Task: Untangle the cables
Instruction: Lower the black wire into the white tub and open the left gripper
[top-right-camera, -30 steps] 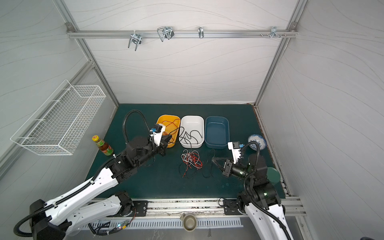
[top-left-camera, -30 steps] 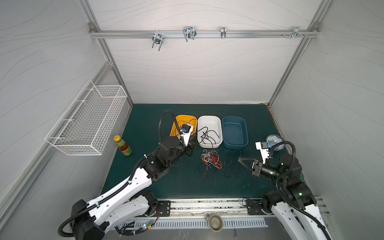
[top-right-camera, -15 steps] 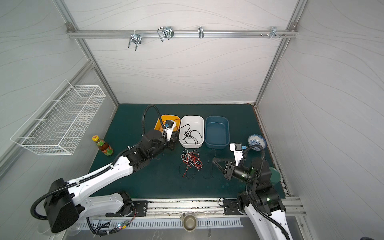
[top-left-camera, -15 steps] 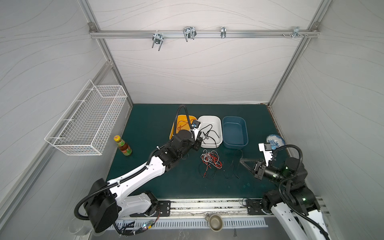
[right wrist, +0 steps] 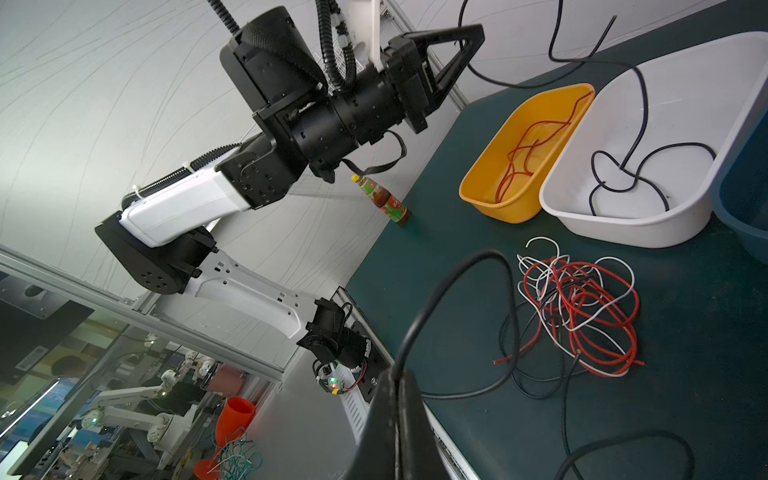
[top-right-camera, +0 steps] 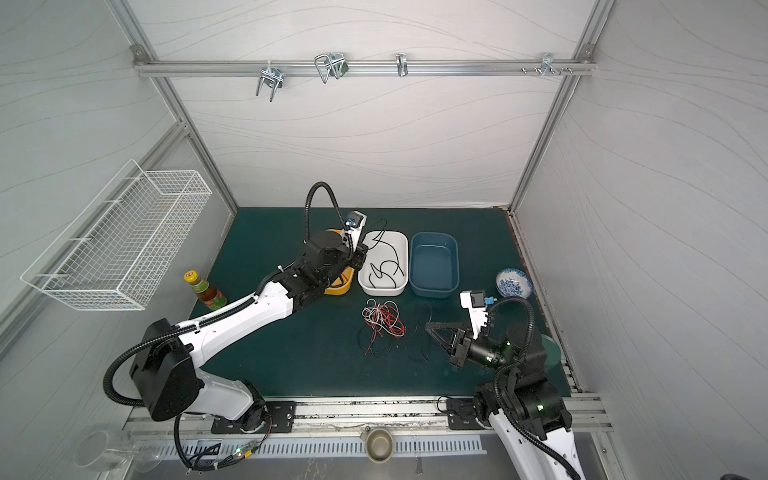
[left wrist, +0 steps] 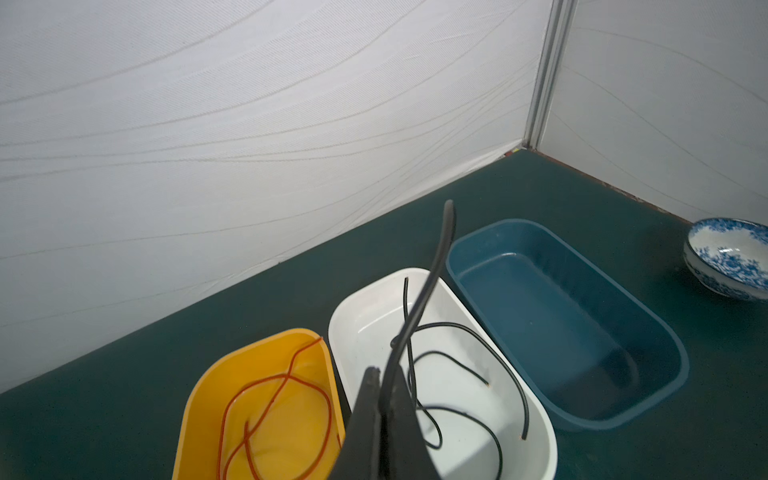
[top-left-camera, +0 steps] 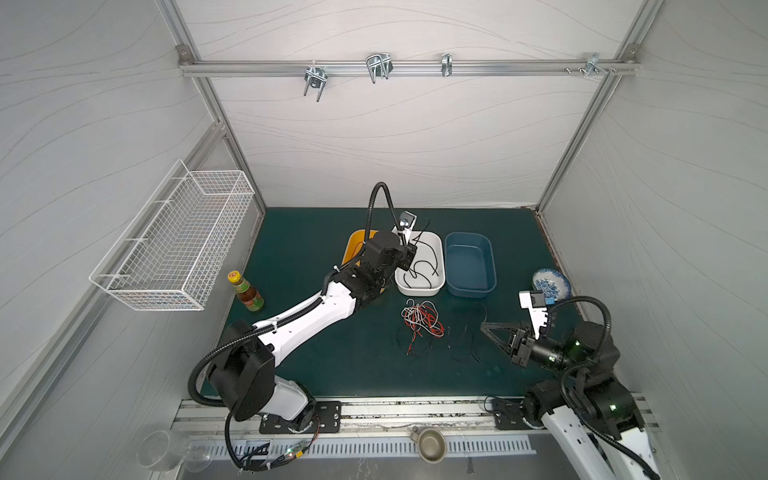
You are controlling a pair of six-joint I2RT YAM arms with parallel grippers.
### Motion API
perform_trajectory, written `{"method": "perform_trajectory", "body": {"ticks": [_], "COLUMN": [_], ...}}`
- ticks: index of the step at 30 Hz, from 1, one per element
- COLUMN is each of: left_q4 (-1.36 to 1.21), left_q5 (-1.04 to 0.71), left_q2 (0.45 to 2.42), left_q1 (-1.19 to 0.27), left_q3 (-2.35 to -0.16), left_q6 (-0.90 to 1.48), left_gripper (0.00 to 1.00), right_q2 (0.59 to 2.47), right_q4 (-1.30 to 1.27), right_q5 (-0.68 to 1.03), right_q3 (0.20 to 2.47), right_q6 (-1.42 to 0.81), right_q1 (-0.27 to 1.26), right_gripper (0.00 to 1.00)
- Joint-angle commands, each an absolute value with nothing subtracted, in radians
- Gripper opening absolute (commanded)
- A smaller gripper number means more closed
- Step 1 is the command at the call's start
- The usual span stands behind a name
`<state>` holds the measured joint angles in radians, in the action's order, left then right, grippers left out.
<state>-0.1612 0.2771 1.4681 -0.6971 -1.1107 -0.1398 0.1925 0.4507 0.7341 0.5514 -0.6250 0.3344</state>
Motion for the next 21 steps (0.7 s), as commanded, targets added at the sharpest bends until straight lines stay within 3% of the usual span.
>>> {"method": "perform_trajectory", "body": {"ticks": [1,21], "left_q4": [-0.225,-0.278], "left_q5": [0.292,0.323], "left_q2": [1.539,1.845], "left_q1": [-0.687,-0.727], "left_q3": [-1.150,-1.123], "left_q6": [-0.225,-0.297], "left_gripper": [0.00,0.00], "right_q2": [0.182,0.158], "right_q4": [0.465,0.504], "right_q5": [0.721,0.676], "right_q3": [0.552,0.558], "right_q6": [-0.601,-0.579], "right_q1": [0.347,0.385], "right_gripper": [0.00,0.00]}}
